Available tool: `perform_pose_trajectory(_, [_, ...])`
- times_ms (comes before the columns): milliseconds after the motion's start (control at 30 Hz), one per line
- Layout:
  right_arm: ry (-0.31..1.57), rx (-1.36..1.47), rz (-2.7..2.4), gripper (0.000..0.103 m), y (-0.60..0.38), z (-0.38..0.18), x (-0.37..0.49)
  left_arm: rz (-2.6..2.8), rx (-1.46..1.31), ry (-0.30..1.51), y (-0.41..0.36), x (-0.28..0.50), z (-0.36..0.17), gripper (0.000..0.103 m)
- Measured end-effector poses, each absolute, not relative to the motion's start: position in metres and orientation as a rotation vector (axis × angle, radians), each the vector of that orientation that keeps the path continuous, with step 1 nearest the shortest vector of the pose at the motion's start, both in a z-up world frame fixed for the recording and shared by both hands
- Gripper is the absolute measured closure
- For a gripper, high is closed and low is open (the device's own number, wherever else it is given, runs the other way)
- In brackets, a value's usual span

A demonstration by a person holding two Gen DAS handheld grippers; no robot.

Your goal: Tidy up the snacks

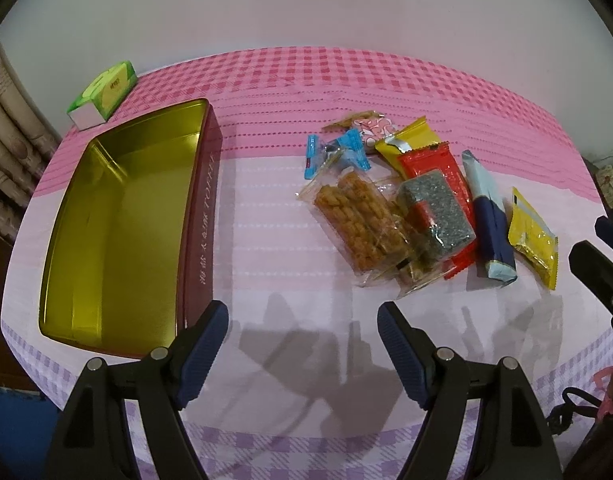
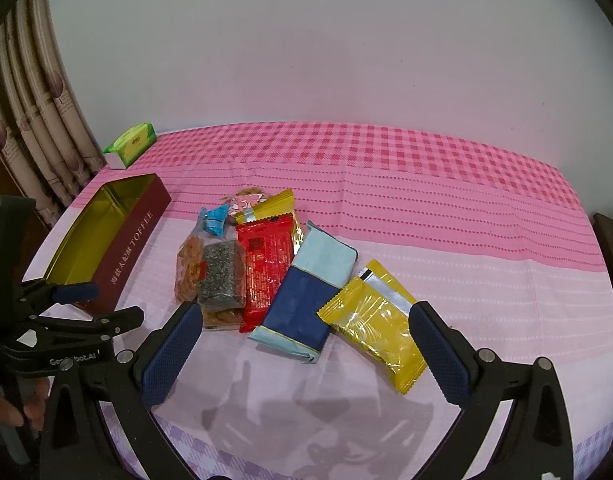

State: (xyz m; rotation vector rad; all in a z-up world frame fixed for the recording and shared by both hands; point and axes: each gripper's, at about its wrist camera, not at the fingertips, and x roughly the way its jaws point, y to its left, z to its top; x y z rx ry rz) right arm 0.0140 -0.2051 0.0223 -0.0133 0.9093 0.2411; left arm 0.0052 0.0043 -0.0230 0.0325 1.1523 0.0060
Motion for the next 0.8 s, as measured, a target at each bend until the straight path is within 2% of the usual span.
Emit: perform_pose_trajectory(800, [0.911,-0.01,0.245,0.001,-0.2049,0.0216,0.0124,0.014,0.034,1.163,0.0048,0.0066,-0.025,0.024])
